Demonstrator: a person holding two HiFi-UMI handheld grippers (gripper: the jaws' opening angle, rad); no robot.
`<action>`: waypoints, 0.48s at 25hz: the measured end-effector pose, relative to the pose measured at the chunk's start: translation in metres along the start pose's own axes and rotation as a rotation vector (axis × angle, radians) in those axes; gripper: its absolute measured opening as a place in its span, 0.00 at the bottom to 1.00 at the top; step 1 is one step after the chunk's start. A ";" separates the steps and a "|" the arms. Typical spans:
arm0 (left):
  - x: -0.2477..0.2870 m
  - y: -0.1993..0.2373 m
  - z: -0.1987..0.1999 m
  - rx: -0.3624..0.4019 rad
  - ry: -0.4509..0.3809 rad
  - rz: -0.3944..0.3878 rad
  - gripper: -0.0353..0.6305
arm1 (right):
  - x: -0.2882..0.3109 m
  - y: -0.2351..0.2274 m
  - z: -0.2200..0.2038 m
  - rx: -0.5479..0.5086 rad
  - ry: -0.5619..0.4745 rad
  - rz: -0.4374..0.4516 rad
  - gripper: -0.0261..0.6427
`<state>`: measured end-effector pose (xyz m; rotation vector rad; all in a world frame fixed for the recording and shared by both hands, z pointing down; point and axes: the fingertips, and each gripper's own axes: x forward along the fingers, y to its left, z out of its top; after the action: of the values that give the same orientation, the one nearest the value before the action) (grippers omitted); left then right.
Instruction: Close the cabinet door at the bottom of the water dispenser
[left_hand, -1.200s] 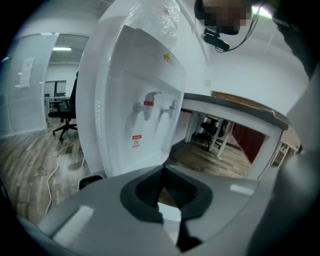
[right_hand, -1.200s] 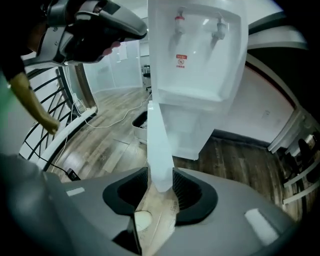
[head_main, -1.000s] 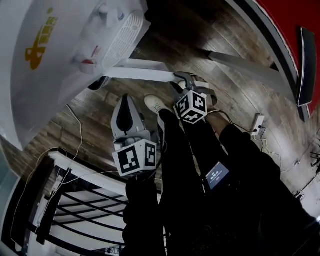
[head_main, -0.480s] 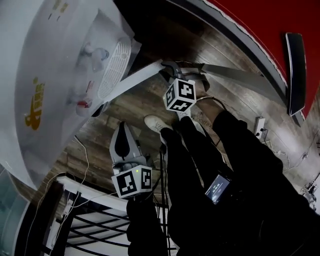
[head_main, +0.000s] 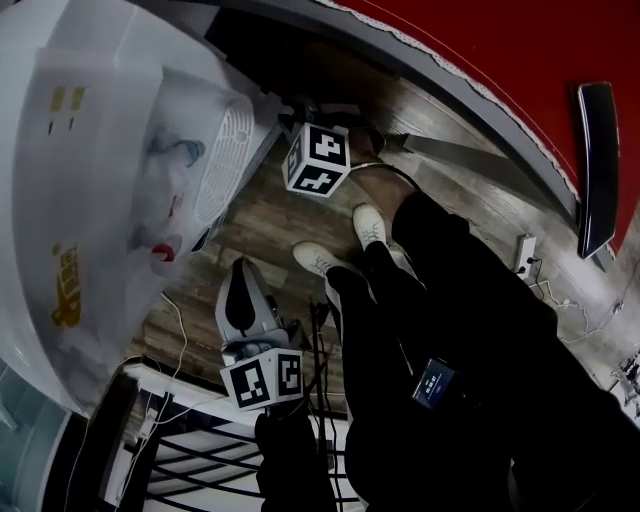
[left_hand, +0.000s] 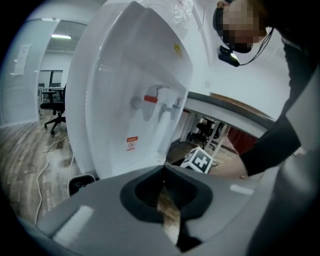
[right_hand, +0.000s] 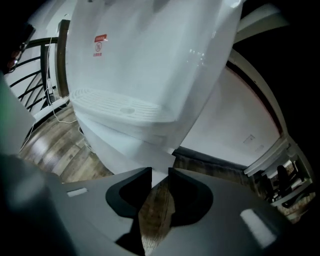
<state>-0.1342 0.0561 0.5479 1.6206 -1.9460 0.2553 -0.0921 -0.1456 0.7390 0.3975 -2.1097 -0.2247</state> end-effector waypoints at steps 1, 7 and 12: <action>0.002 0.001 0.001 -0.005 -0.002 0.004 0.06 | 0.003 -0.002 0.003 0.005 -0.001 -0.001 0.19; 0.006 0.005 0.004 -0.026 -0.001 0.025 0.06 | 0.017 -0.006 0.012 0.071 -0.027 0.018 0.20; 0.011 0.009 0.004 -0.049 0.005 0.045 0.06 | 0.012 -0.022 0.013 0.133 -0.026 0.000 0.28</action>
<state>-0.1452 0.0473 0.5531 1.5452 -1.9716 0.2267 -0.1047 -0.1708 0.7349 0.4759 -2.1571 -0.0899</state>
